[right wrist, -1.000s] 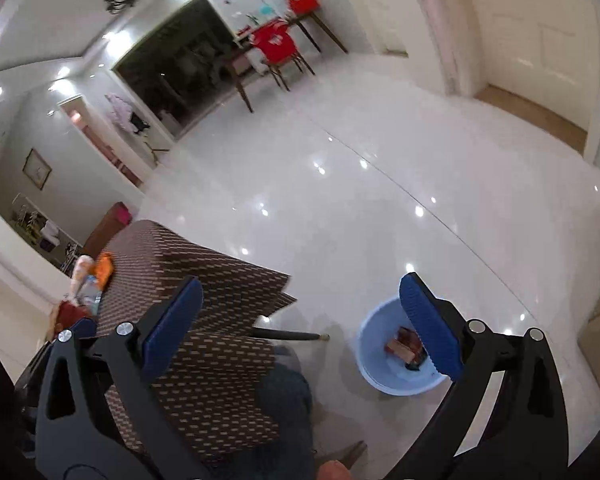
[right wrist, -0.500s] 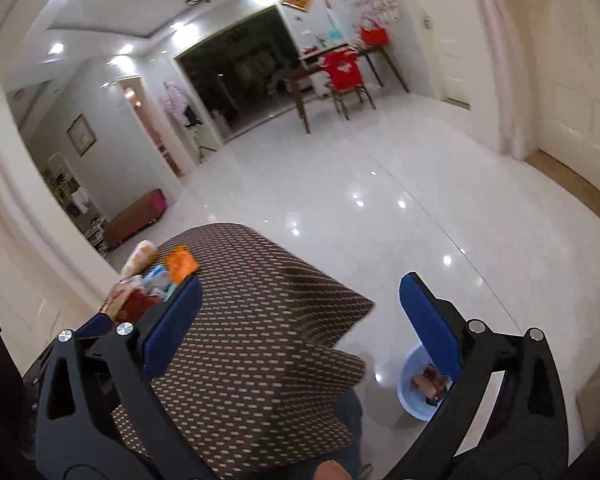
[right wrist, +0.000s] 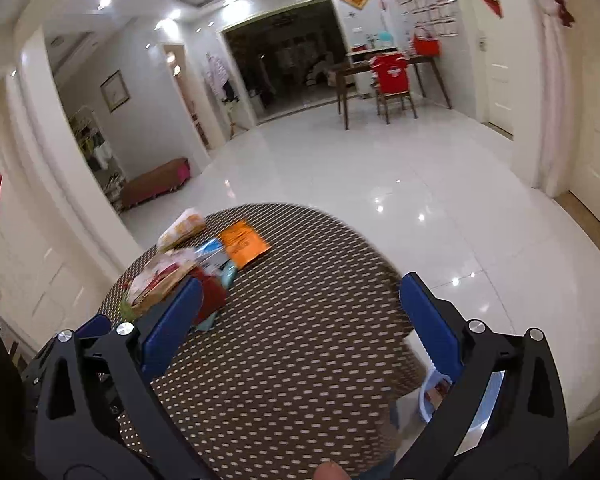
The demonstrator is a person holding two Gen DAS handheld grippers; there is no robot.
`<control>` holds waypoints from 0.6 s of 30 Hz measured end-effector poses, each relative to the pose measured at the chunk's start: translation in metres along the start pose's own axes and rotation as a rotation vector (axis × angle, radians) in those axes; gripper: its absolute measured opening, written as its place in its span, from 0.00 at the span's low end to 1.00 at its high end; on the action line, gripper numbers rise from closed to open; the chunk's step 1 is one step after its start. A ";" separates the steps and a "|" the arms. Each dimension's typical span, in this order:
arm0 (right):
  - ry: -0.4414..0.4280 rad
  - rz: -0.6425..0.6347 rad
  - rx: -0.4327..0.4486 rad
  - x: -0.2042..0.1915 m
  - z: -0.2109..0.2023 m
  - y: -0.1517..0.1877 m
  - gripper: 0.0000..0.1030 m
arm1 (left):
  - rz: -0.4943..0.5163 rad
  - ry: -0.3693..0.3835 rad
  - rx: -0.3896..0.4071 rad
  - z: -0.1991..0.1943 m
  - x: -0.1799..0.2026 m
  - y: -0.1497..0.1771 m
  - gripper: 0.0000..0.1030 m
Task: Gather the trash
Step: 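Return both tools to the trash pile on the tablecloth, then grasp the blue toothpaste tube with the left tool while the right tool grasps the red snack bag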
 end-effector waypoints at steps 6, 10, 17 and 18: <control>-0.041 -0.090 -0.076 -0.062 0.048 0.017 0.94 | -0.042 -0.119 -0.027 -0.001 -0.059 0.023 0.94; -0.068 -0.129 -0.130 -0.096 0.082 0.034 0.94 | -0.085 -0.209 -0.064 0.005 -0.104 0.040 0.94; -0.087 -0.161 -0.187 -0.143 0.134 0.061 0.94 | -0.158 -0.300 -0.135 0.017 -0.161 0.064 0.94; -0.078 -0.157 -0.191 -0.147 0.141 0.063 0.94 | -0.166 -0.306 -0.146 0.020 -0.167 0.066 0.94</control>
Point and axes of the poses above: each gripper's, at about its wrist camera, not at the fingertips, and z roughly the way its jaws point, x to its right, y to its underside, the point moved 4 cm from there along z, roughly the way its jaws point, and after that the axes turned 7 degrees about -y, right-handed, at the moved point
